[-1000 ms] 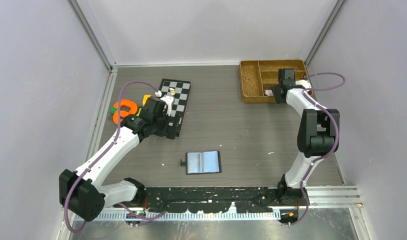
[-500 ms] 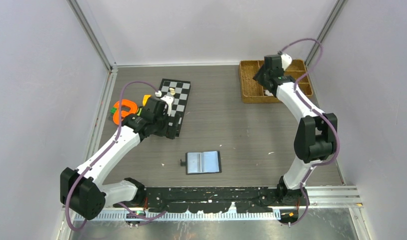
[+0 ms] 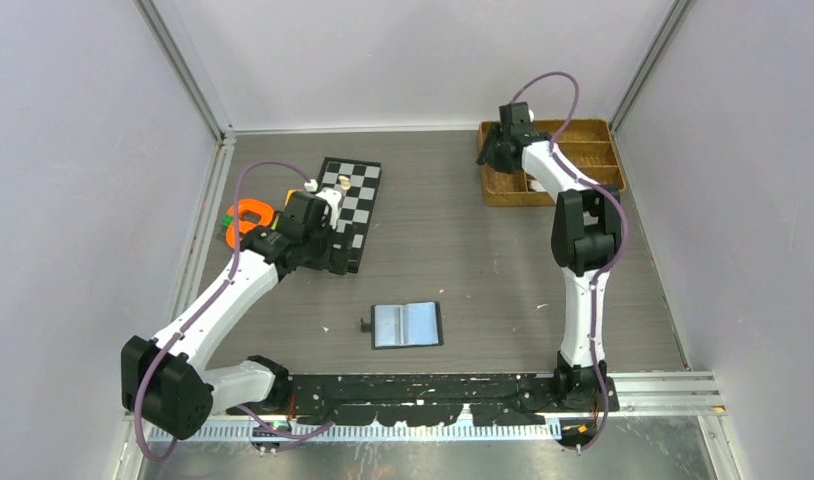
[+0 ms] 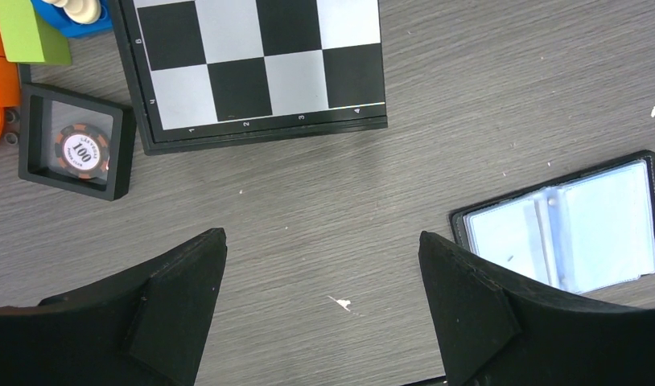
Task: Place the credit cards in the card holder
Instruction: Move the storage box to the center of the board.
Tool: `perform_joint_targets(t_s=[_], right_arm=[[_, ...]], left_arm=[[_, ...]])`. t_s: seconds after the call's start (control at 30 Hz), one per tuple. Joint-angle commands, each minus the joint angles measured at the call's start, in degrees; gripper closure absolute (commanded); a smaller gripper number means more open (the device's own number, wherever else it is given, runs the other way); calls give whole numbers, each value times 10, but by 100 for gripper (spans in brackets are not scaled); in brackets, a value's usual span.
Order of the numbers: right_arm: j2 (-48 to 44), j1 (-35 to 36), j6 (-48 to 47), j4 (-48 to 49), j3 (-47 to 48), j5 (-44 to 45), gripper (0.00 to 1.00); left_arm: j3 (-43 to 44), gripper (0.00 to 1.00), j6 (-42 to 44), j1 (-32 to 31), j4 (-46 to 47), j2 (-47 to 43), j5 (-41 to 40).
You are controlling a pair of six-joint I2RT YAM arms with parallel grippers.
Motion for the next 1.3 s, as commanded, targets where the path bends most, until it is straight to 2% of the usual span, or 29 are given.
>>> perform_joint_targets(t_s=[0.0, 0.1, 0.23, 0.33, 0.43, 0.73, 0.87, 0.97, 1.13, 1.27], right_arm=[[33, 11, -40, -35, 69, -47, 47], [56, 15, -51, -44, 86, -67, 56], [64, 26, -77, -48, 87, -95, 80], [54, 39, -99, -49, 69, -110, 95], [29, 56, -125, -44, 32, -126, 99], [-107, 141, -183, -62, -149, -132, 99], [-192, 183, -155, -71, -240, -113, 90], [-264, 202, -118, -89, -303, -83, 65], [-384, 204, -50, -139, -342, 13, 36], [-444, 201, 30, -185, -348, 131, 26]], left_arm=[[3, 8, 8, 5, 20, 5, 10], [3, 8, 8, 6, 22, 6, 10], [2, 8, 7, 7, 22, 9, 12], [2, 8, 7, 7, 21, 9, 14], [2, 8, 7, 6, 21, 8, 17], [2, 9, 3, 7, 22, 0, 33], [3, 11, 1, 7, 24, -6, 44], [8, 13, -12, 7, 34, -11, 66], [44, 14, -45, 5, 72, 22, 135], [111, 14, -63, 0, 107, 103, 183]])
